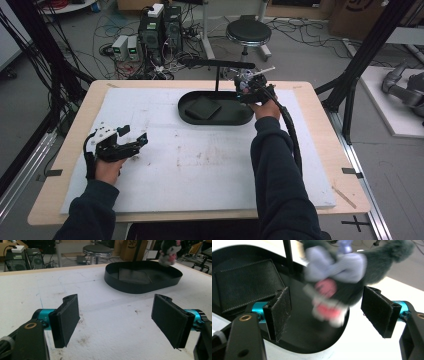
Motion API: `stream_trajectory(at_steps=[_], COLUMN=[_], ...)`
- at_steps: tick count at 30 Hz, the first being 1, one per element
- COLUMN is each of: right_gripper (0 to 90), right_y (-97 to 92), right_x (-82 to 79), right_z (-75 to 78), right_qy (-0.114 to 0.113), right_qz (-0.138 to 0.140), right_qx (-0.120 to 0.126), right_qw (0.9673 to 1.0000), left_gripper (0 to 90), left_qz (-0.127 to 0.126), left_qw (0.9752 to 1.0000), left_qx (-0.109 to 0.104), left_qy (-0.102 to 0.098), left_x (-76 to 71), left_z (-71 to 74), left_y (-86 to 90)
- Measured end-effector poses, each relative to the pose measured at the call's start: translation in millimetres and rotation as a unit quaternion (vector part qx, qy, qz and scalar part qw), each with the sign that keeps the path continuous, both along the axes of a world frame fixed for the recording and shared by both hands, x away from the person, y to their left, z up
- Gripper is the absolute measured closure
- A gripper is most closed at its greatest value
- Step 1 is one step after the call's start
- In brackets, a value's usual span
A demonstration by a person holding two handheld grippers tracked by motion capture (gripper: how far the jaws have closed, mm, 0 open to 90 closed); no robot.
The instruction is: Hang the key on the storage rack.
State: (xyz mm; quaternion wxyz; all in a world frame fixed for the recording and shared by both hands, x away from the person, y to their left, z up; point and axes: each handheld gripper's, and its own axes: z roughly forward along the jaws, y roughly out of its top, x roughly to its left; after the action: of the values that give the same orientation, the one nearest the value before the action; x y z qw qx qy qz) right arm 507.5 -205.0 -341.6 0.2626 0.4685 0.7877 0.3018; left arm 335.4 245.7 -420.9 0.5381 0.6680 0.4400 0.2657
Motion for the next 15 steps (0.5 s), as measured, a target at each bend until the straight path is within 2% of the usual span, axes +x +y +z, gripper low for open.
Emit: stream_trajectory(at_steps=[3,5,6,8,9,11,13,14,15], right_gripper=[24.6,24.7,24.7,23.8,21.1,19.9,20.1,20.1,20.1], right_y=[-5.0,-10.9,-13.9,-21.9,-26.5,-35.0,-43.4,-45.5,-48.0], right_x=[-3.8,-10.4,-14.9,-23.5,-27.2,-33.1,-45.6,-49.8,-55.3], right_z=[5.9,8.5,8.4,4.9,2.6,-0.2,-3.7,-4.0,-5.0], right_qy=[-0.010,-0.031,-0.042,-0.047,-0.041,-0.011,-0.025,-0.014,-0.015], right_qz=[0.000,0.007,0.008,0.013,0.012,0.013,0.032,0.029,0.035], right_qx=[0.003,0.011,0.006,-0.003,0.002,0.011,0.026,0.022,0.024], right_qw=[0.9999,0.9994,0.9991,0.9988,0.9991,0.9998,0.9988,0.9992,0.9990], left_gripper=[22.3,22.3,22.3,22.3,22.3,22.3,22.3,22.3,22.3], left_qz=[-0.001,0.000,0.000,-0.001,-0.002,-0.004,-0.004,-0.004,-0.004], left_qw=[1.0000,1.0000,1.0000,1.0000,0.9999,0.9999,0.9999,0.9999,0.9999], left_qx=[-0.001,-0.004,-0.007,-0.009,-0.011,-0.012,-0.013,-0.012,-0.011], left_qy=[0.000,-0.001,0.000,0.000,0.000,-0.003,-0.002,-0.002,-0.002], left_x=[0.0,0.2,0.2,0.2,0.1,0.0,0.2,0.2,0.4], left_z=[-0.1,-0.2,-0.2,-0.2,-0.1,0.1,0.1,0.1,0.1], left_y=[-0.3,-0.1,-0.1,-0.1,-0.2,-0.9,-1.3,-1.3,-1.5])
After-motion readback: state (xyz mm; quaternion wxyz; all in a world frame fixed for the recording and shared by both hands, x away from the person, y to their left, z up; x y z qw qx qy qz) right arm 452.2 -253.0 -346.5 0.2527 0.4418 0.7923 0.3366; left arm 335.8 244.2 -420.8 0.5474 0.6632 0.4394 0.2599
